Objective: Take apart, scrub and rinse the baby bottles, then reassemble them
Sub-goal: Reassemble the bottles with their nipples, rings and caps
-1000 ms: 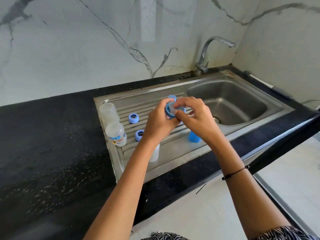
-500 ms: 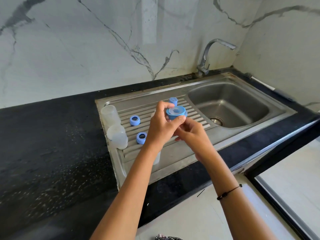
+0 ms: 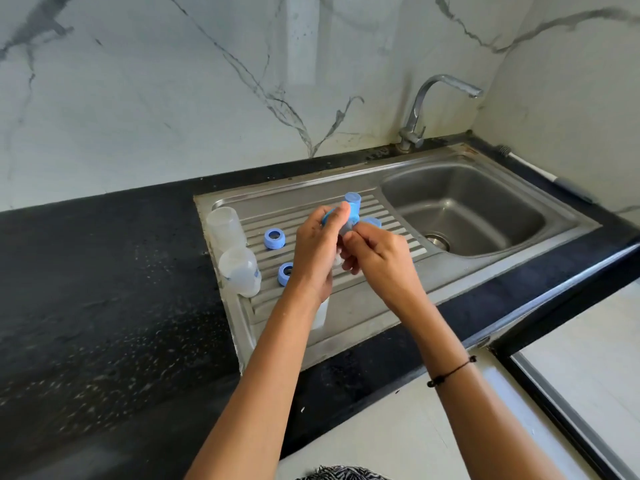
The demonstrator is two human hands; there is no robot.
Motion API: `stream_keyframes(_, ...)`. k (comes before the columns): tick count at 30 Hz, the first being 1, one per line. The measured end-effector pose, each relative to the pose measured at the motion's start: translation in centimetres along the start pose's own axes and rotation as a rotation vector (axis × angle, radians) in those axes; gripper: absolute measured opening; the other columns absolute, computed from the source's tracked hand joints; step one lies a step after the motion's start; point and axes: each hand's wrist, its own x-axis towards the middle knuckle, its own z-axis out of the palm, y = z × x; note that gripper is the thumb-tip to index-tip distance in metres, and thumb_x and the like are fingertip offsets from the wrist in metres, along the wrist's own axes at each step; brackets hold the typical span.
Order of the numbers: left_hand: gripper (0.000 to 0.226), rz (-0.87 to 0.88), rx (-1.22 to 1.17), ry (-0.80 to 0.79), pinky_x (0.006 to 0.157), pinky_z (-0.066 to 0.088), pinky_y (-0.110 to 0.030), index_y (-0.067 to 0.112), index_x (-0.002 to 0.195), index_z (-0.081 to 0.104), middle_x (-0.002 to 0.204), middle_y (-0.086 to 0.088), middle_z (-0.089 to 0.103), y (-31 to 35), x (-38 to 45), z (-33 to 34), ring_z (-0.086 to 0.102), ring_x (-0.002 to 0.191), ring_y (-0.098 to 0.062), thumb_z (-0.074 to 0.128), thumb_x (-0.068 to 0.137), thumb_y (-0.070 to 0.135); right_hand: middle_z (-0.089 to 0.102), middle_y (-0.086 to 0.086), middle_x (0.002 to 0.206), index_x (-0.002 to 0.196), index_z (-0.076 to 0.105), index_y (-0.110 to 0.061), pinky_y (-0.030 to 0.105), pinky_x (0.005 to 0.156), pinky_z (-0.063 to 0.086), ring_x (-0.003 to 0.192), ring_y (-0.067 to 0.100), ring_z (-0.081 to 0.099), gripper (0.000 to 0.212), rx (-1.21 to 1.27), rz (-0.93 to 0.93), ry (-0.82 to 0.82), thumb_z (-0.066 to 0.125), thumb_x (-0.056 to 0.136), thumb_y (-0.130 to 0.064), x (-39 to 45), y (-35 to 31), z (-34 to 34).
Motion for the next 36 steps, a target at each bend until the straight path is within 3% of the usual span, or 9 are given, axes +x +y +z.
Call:
stream_keyframes(9,0.024,-0.048,-0.026,-0.003,0.045,0.034,-0.03,0.007,0.084,0.049,0.05,-0.006,0.046,0.3,0.6,-0.3,0.041,0.043,-0.021,0.049,0.096,0.027,0.062,0.011,0.068,0.075,0.059,0.007,0.026,0.057,0.048,0.061,0.023,0.06,0.023,0.254,0.099,-0.394,0.047,0.091,-0.004,2.0,-0.4,-2.9)
stream_keyframes(13,0.026,-0.008,-0.192,-0.087,0.052,0.038,-0.034,0.006,0.078,0.051,0.062,-0.008,0.055,-0.1,0.6,-0.2,0.048,0.058,-0.024,0.047,0.098,0.023,0.063,0.006,0.063,0.07,0.061,-0.009,0.036,0.057,0.053,0.056,0.02,0.063,0.028,0.082,0.088,-0.156,0.052,0.096,-0.019,1.6,-0.6,-1.8)
stream_keyframes(16,0.02,0.008,-0.248,-0.112,0.06,0.042,-0.036,0.009,0.084,0.058,0.081,-0.006,0.065,0.0,0.7,-0.7,0.056,0.075,-0.023,0.046,0.097,0.019,0.068,0.005,0.065,0.092,0.059,-0.011,0.035,0.055,0.054,0.053,0.019,0.064,0.02,0.115,0.175,-0.018,0.057,0.092,-0.031,1.3,-0.9,-0.6)
stream_keyframes(18,0.016,-0.002,-0.178,-0.175,0.053,0.039,-0.033,0.01,0.085,0.06,0.077,-0.008,0.06,0.3,0.5,-1.0,0.052,0.065,-0.02,0.05,0.091,0.021,0.067,0.006,0.066,0.096,0.057,-0.008,0.035,0.053,0.053,0.054,0.021,0.062,0.015,0.275,0.191,0.04,0.057,0.094,-0.023,1.3,-1.2,-0.4)
stream_keyframes(21,0.021,-0.038,-0.022,-0.126,0.061,0.049,-0.028,0.014,0.084,0.063,0.073,-0.003,0.064,0.8,0.2,-1.0,0.06,0.068,-0.015,0.05,0.094,0.026,0.065,0.0,0.072,0.09,0.058,-0.007,0.02,0.058,0.05,0.059,0.005,0.061,0.003,0.09,0.08,0.128,0.06,0.089,-0.009,1.3,-1.4,-0.2)
stream_keyframes(24,0.026,-0.002,0.116,0.01,0.065,0.053,-0.028,0.016,0.081,0.065,0.07,0.001,0.067,0.9,0.6,-1.2,0.063,0.067,-0.011,0.049,0.097,0.03,0.061,-0.004,0.08,0.091,0.059,-0.011,0.021,0.066,0.048,0.073,0.007,0.06,0.014,-0.117,-0.002,0.139,0.065,0.082,-0.003,0.8,-1.1,0.2)
stream_keyframes(29,0.024,0.077,0.2,0.092,0.077,0.055,-0.037,0.02,0.079,0.062,0.083,-0.007,0.063,0.3,0.5,-1.4,0.061,0.079,-0.017,0.048,0.099,0.026,0.06,-0.009,0.078,0.097,0.061,-0.013,0.012,0.067,0.051,0.07,-0.006,0.058,0.017,-0.001,0.093,0.16,0.07,0.082,-0.012,0.7,-1.1,0.7)
stream_keyframes(33,0.025,0.064,0.132,0.073,0.079,0.054,-0.045,0.014,0.084,0.061,0.095,-0.017,0.061,0.3,0.4,-1.3,0.06,0.086,-0.026,0.043,0.101,0.019,0.066,0.004,0.074,0.085,0.066,-0.013,0.035,0.068,0.058,0.069,0.019,0.067,0.01,0.093,0.104,0.196,0.07,0.081,-0.004,0.8,-1.0,0.5)
stream_keyframes(36,0.026,0.025,0.067,0.048,0.084,0.052,-0.05,0.009,0.085,0.06,0.097,-0.018,0.061,0.4,0.3,-1.3,0.059,0.086,-0.027,0.04,0.101,0.015,0.068,0.01,0.074,0.079,0.067,-0.009,0.033,0.066,0.058,0.064,0.02,0.067,0.016,0.336,0.179,0.154,0.064,0.081,0.007,1.0,-1.1,-0.1)
